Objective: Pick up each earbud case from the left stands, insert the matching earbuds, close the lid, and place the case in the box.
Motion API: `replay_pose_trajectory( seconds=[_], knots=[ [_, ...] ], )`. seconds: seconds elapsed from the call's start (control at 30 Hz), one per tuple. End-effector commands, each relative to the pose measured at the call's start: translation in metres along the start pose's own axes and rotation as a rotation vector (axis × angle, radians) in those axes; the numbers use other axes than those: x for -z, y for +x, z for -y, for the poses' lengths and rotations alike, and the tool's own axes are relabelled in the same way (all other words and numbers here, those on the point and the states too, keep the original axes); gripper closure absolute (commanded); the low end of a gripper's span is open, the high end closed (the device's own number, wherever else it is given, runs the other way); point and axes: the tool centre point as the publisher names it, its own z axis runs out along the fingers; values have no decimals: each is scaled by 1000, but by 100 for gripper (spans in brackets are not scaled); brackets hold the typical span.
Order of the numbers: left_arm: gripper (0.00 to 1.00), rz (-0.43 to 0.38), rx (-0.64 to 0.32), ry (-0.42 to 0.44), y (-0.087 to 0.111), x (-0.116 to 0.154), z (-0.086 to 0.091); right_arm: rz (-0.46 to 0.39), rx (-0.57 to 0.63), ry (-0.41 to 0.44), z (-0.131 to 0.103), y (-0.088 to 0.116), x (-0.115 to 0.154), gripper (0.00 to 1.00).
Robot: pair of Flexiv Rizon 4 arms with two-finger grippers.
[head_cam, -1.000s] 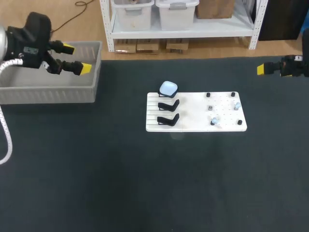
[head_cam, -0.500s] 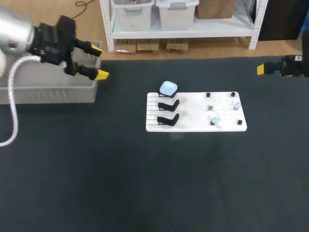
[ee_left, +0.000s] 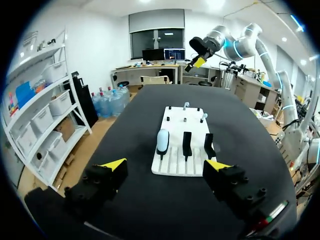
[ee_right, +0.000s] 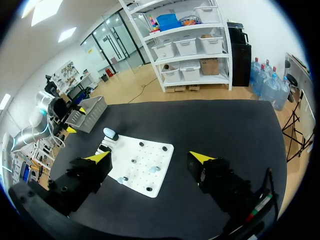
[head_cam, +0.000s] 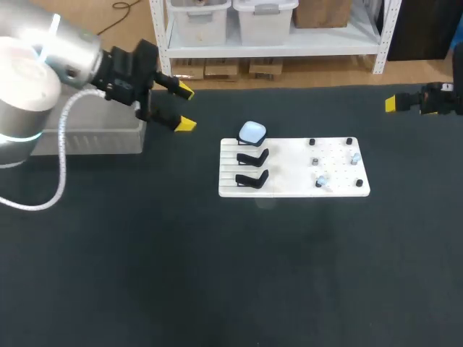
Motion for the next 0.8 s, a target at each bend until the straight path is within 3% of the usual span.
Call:
replay_pose_trajectory(
  seconds=[0.03, 0.47, 0.8],
  knots=[
    [0, 5, -15, 139, 2, -29, -12, -1, 0, 1, 0, 0, 0, 0],
    [0, 31, -63, 167, 9, -63, -7, -1, 0, 1, 0, 0, 0, 0],
    [0, 77, -23, 172, 6, -79, -5, -1, 0, 1, 0, 0, 0, 0]
  ],
)
